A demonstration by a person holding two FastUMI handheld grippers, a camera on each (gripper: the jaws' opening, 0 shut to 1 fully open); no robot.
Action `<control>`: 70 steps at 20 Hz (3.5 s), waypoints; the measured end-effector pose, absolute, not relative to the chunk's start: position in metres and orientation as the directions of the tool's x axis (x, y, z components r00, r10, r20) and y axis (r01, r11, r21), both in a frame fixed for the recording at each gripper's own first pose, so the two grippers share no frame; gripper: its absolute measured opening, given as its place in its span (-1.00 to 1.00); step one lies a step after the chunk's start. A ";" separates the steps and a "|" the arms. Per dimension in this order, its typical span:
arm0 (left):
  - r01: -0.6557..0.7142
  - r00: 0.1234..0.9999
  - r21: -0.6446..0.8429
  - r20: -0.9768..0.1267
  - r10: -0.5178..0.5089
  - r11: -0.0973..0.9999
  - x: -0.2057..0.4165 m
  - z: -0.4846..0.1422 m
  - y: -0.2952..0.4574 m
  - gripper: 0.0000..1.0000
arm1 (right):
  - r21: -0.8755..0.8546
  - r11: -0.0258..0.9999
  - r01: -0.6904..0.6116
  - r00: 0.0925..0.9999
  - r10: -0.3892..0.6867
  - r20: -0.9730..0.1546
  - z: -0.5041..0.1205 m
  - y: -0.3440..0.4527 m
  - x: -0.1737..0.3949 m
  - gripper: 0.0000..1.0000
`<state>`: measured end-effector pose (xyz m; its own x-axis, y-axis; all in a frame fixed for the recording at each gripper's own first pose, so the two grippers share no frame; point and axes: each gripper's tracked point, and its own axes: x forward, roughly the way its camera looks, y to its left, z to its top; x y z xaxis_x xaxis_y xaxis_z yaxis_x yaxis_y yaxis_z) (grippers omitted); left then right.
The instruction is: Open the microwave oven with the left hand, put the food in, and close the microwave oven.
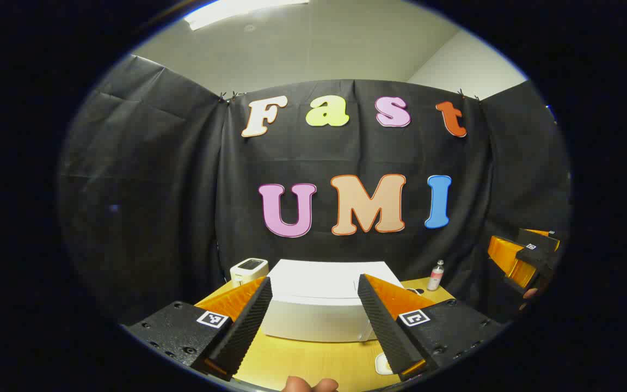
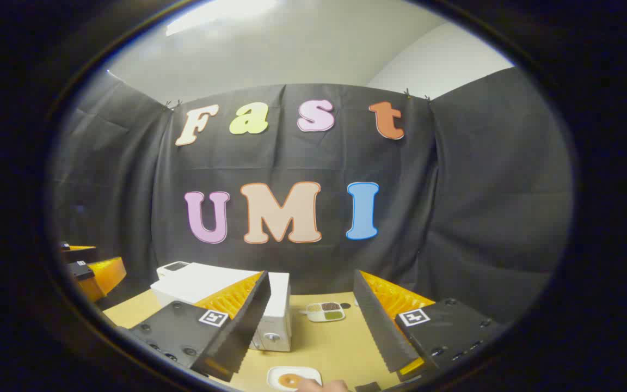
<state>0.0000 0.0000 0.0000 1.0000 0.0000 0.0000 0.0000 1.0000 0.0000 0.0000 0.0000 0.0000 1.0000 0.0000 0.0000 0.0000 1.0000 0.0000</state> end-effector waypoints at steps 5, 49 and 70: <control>0.011 1.000 0.009 0.015 -0.011 1.000 0.010 0.006 -0.002 0.96 | 0.003 1.000 -0.004 1.000 0.004 0.017 0.006 -0.005 0.005 0.94; 0.208 0.976 0.124 -0.086 -0.199 0.970 0.105 -0.176 -0.118 0.94 | -0.113 0.993 0.046 0.988 -0.029 0.152 0.022 -0.050 -0.019 0.94; 0.178 0.957 0.110 -0.250 -0.146 0.978 0.162 -0.273 -0.137 -0.55 | -0.111 0.979 0.168 0.981 -0.156 0.112 0.014 -0.118 -0.038 0.93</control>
